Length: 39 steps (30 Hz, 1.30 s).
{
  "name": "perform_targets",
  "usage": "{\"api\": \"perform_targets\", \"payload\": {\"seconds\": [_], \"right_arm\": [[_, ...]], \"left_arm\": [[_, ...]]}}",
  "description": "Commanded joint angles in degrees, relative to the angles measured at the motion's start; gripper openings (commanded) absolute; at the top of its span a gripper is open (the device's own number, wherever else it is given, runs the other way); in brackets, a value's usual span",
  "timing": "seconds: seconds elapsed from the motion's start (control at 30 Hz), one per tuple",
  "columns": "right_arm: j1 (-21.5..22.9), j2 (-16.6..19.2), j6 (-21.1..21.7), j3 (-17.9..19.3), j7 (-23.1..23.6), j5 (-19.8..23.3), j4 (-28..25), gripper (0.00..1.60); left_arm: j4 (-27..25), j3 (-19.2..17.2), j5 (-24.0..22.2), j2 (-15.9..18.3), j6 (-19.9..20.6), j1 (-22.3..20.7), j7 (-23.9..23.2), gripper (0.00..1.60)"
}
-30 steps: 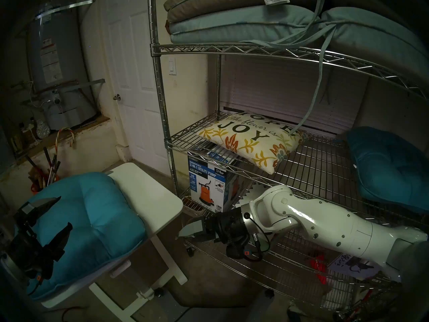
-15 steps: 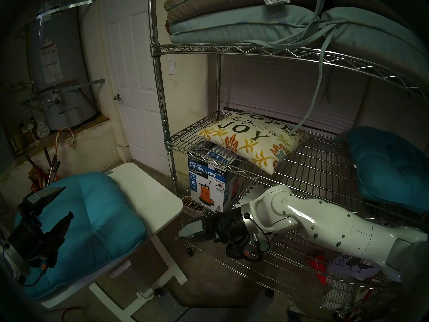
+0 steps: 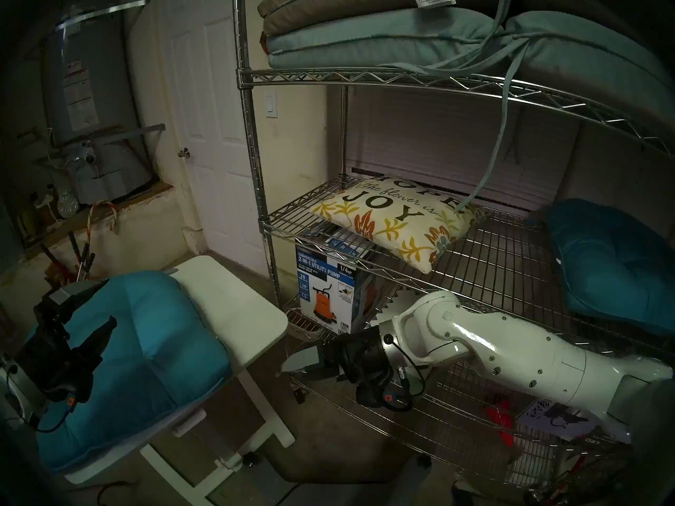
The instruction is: Take cushion off the shelf
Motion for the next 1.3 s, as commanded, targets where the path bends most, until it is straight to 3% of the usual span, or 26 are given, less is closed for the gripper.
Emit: {"api": "perform_targets", "payload": {"seconds": [0.0, 0.1, 0.13, 0.23, 0.3, 0.33, 0.37, 0.4, 0.8, 0.9, 0.93, 1.27], "right_arm": [[0.17, -0.08, -0.08, 0.12, -0.11, 0.04, -0.40, 1.60], [0.17, -0.09, -0.08, 0.12, -0.11, 0.04, -0.39, 1.60], [0.17, -0.09, -0.07, 0.12, -0.11, 0.04, -0.39, 1.60], [0.17, -0.09, -0.07, 0.12, -0.11, 0.04, -0.38, 1.60], [0.17, -0.09, -0.08, 0.12, -0.11, 0.04, -0.39, 1.60], [0.17, -0.09, -0.08, 0.12, -0.11, 0.04, -0.39, 1.60], [0.17, -0.09, -0.08, 0.12, -0.11, 0.04, -0.39, 1.60], [0.17, -0.09, -0.08, 0.12, -0.11, 0.04, -0.39, 1.60], [0.17, -0.08, -0.08, 0.12, -0.11, 0.04, -0.41, 1.60], [0.17, -0.07, -0.08, 0.12, -0.11, 0.04, -0.42, 1.60], [0.17, -0.08, -0.08, 0.12, -0.11, 0.04, -0.42, 1.60], [0.17, -0.06, -0.09, 0.13, -0.11, 0.04, -0.44, 1.60]], "left_arm": [[-1.90, 3.84, 1.02, 6.48, 4.80, -6.50, -1.08, 1.60], [-2.09, 6.44, 2.01, 7.67, 7.03, -7.83, -1.67, 1.60], [-0.86, 9.50, 3.11, 10.52, 9.20, -10.91, -3.19, 1.60], [-0.39, 11.43, 3.78, 11.88, 10.46, -12.35, -3.96, 1.60], [2.37, 14.46, 4.49, 15.92, 11.57, -16.70, -6.02, 1.60], [2.37, 14.46, 4.49, 15.92, 11.57, -16.70, -6.02, 1.60], [1.00, 14.88, 5.05, 13.76, 12.66, -14.41, -5.18, 1.60], [2.41, 16.19, 5.10, 15.57, 13.03, -16.26, -6.19, 1.60], [6.21, 26.40, 7.02, 21.97, 19.17, -22.97, -9.19, 1.60], [9.29, 30.36, 7.61, 24.87, 19.78, -27.90, -10.96, 1.60], [8.17, 30.54, 7.94, 24.74, 20.92, -25.77, -9.90, 1.60], [12.61, 40.06, 8.77, 30.78, 25.16, -32.98, -11.02, 1.60]]}}
